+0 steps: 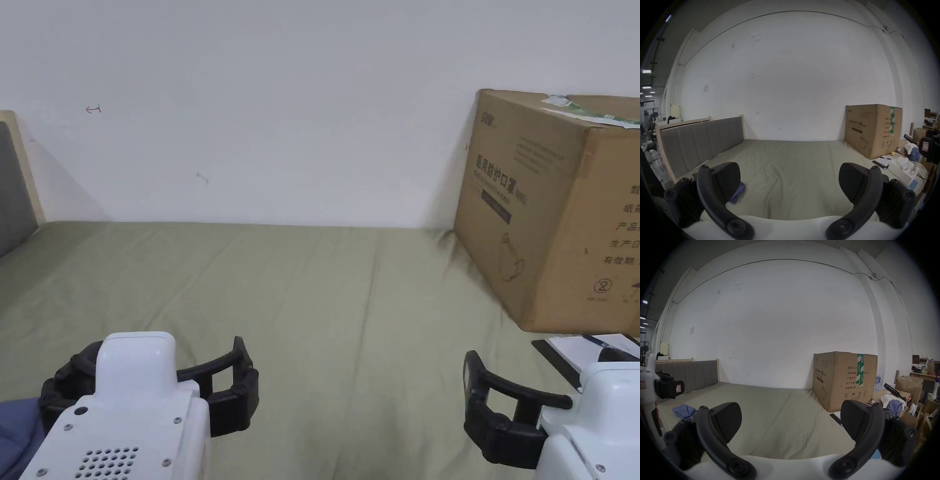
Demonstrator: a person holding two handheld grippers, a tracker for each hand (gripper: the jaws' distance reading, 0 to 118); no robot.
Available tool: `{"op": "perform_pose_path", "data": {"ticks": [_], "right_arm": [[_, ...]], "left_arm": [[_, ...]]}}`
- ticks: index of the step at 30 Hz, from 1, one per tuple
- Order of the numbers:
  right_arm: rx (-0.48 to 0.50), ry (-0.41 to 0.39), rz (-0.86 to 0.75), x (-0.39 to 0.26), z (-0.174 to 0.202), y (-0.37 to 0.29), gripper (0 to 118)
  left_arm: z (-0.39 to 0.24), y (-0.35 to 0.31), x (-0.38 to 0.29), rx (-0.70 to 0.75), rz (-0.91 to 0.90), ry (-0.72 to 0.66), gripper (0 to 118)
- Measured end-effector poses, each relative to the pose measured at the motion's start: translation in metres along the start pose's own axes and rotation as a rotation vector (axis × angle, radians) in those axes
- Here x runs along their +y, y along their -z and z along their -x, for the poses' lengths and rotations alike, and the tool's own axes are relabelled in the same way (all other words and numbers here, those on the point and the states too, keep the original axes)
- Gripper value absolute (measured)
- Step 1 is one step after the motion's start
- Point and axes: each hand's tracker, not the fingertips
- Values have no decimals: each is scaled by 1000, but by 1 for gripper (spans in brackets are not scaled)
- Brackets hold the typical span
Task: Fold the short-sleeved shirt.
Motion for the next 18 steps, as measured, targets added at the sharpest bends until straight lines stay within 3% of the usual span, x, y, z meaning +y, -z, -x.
{"op": "perform_pose_path", "data": {"ticks": [4, 18], "right_arm": [[4, -2, 15, -2, 1, 3, 118], [15, -4, 31, -4, 4, 4, 118]], "left_arm": [[-6, 7, 4, 35, 46, 14, 118], [-4, 8, 3, -54, 120, -66, 118]]}}
